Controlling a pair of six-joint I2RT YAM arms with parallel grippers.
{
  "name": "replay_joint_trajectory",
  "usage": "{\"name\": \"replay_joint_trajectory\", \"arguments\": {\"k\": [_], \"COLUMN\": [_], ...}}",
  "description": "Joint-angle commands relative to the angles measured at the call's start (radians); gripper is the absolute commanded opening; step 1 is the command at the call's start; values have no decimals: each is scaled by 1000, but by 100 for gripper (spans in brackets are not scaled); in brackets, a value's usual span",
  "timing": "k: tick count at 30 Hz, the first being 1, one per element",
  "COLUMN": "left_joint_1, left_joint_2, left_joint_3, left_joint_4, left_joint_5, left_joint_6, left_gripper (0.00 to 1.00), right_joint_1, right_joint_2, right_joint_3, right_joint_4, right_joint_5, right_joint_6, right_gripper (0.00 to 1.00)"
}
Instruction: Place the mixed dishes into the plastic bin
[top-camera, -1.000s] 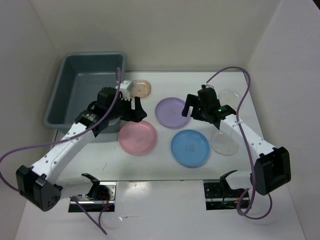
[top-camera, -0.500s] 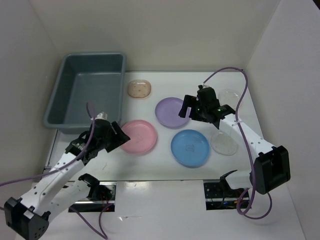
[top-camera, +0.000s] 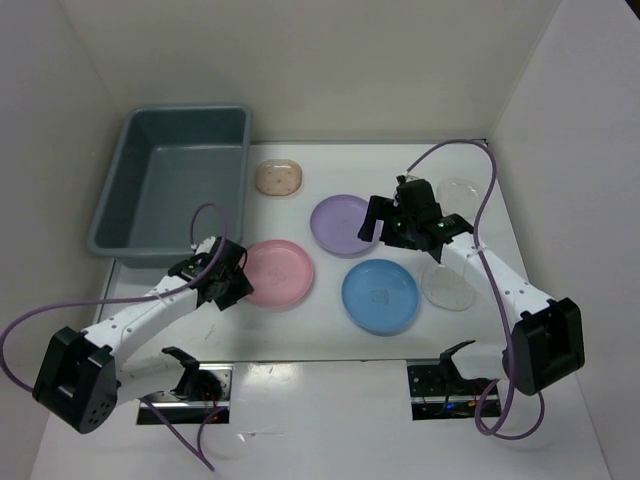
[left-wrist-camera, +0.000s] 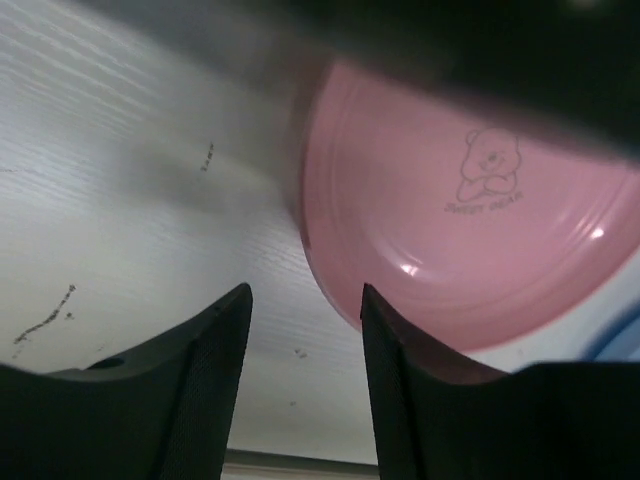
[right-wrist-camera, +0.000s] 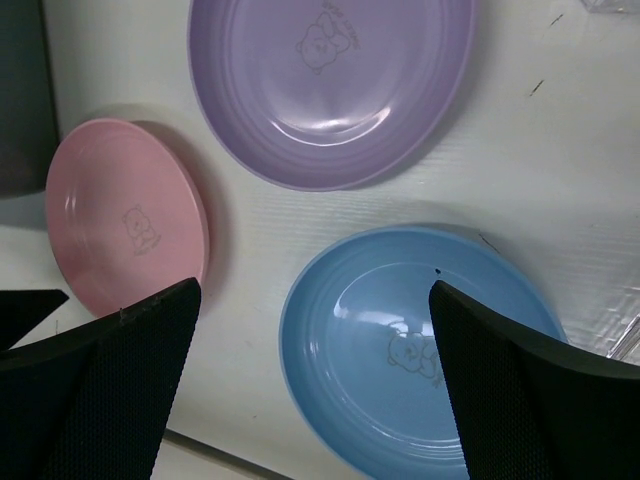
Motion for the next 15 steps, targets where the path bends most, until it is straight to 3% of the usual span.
{"name": "replay_joint_trajectory", "arguments": {"k": [1,6,15], "left_joint_1": [2,2,-80], "left_joint_2": [47,78,95], "left_joint_3": [12,21,-11], "left_joint_4": [56,104,96], "left_joint_5": [-19,-41,-42], "left_joint_6": [-28,-38,-116], "left_gripper": [55,41,31], "right_joint_1": [-5,-5,-5], "right_joint_2": [-57,-97,-108], "right_joint_3": [-9,-18,-18], "right_joint_4": [-2,-11,-40], "right_joint_5": [-5,-5,5], "right_joint_6": [-23,-23,-43], "right_gripper": [100,100,100]}}
